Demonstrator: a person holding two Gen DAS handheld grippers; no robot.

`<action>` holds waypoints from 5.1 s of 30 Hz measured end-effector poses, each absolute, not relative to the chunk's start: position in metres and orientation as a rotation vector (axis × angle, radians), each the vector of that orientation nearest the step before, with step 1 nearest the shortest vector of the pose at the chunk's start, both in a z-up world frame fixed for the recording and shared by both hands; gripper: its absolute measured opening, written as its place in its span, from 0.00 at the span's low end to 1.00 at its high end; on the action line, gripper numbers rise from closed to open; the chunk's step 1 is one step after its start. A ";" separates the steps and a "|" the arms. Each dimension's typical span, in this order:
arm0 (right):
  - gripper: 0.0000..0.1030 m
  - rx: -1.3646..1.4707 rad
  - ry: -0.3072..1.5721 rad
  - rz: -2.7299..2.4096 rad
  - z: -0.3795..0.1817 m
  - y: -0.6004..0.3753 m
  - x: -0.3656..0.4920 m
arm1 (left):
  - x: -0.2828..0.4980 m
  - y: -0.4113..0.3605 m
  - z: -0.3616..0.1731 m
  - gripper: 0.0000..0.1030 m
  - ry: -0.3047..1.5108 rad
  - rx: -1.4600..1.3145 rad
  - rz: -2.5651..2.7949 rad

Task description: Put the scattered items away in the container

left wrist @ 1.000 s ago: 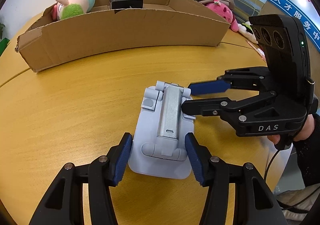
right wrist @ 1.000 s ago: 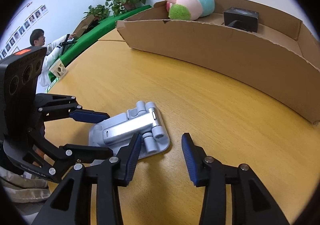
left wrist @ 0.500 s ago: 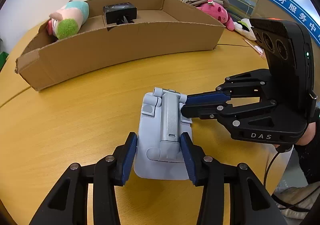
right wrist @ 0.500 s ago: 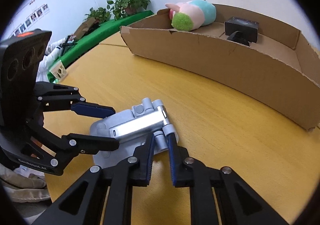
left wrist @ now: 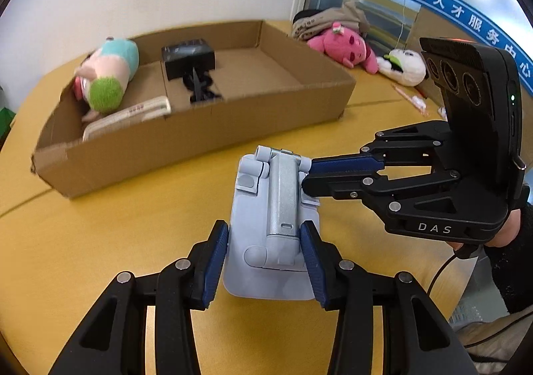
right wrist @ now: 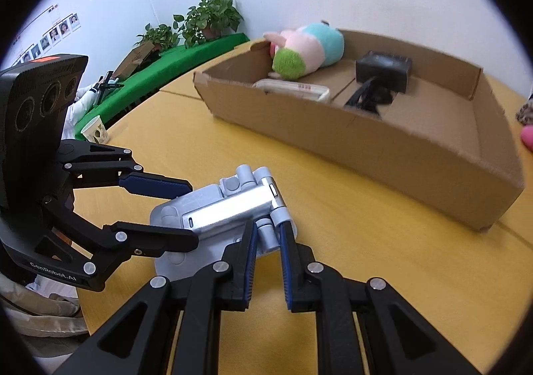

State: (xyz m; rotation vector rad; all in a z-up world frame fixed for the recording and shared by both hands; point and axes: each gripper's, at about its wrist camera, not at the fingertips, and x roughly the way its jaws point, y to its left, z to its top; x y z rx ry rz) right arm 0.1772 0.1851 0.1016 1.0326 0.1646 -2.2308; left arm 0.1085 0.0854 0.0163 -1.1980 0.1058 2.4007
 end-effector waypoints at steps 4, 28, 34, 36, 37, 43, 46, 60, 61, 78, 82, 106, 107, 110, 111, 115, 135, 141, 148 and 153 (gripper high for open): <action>0.12 0.972 0.220 -2.260 0.132 0.190 0.162 | 0.091 0.090 0.045 0.46 0.111 -1.122 2.437; 0.01 0.924 0.329 -2.318 0.199 0.234 0.011 | -0.076 0.136 0.112 0.00 -0.013 -1.100 2.433; 0.01 1.068 0.298 -2.299 0.160 0.243 -0.032 | -0.112 0.137 0.074 0.00 -0.058 -1.241 2.423; 0.02 1.101 0.243 -2.304 0.151 0.250 -0.037 | -0.113 0.124 0.069 0.00 -0.086 -1.266 2.438; 0.03 1.113 0.233 -2.305 0.149 0.253 -0.037 | -0.111 0.114 0.068 0.00 -0.115 -1.263 2.448; 0.17 1.187 0.169 -2.317 0.142 0.267 -0.036 | -0.109 0.068 0.065 0.47 -0.180 -1.292 2.541; 0.41 1.215 0.157 -2.332 0.141 0.270 -0.036 | -0.104 0.058 0.065 0.78 -0.215 -1.272 2.562; 0.68 1.661 0.541 -2.339 0.081 0.233 -0.045 | -0.098 0.081 0.050 0.80 -0.218 -1.343 2.477; 0.68 1.677 0.602 -2.355 0.079 0.230 -0.047 | -0.100 0.083 0.049 0.80 -0.216 -1.350 2.457; 0.26 1.620 0.288 -2.384 0.093 0.250 -0.057 | -0.155 0.116 0.023 0.80 -0.267 -1.478 2.216; 0.01 1.623 0.081 -2.337 0.089 0.262 -0.060 | -0.174 0.141 0.013 0.80 -0.278 -1.535 2.126; 0.83 1.623 0.409 -2.393 0.087 0.242 -0.061 | -0.218 0.163 -0.047 0.79 -0.545 -1.721 1.850; 0.85 1.632 0.415 -2.393 0.086 0.240 -0.061 | -0.218 0.161 -0.047 0.77 -0.551 -1.719 1.847; 0.86 1.639 0.367 -2.353 0.084 0.234 -0.060 | -0.216 0.154 -0.048 0.77 -0.570 -1.700 1.840; 0.86 1.642 0.369 -2.347 0.085 0.231 -0.061 | -0.215 0.152 -0.048 0.77 -0.576 -1.694 1.837; 0.87 1.647 0.335 -2.290 0.089 0.222 -0.055 | -0.212 0.151 -0.047 0.83 -0.557 -1.690 1.846; 1.00 1.699 0.452 -2.258 0.064 0.208 -0.059 | -0.210 0.115 -0.055 0.71 -0.676 -1.645 1.812; 1.00 1.660 0.330 -2.194 0.061 0.198 -0.068 | -0.208 0.112 -0.052 0.86 -0.687 -1.619 1.808; 0.95 1.544 0.073 -2.174 0.069 0.223 -0.076 | -0.204 0.110 -0.051 0.86 -0.689 -1.622 1.803; 0.90 1.707 0.539 -2.223 0.037 0.199 -0.072 | -0.202 0.111 -0.051 0.82 -0.675 -1.626 1.821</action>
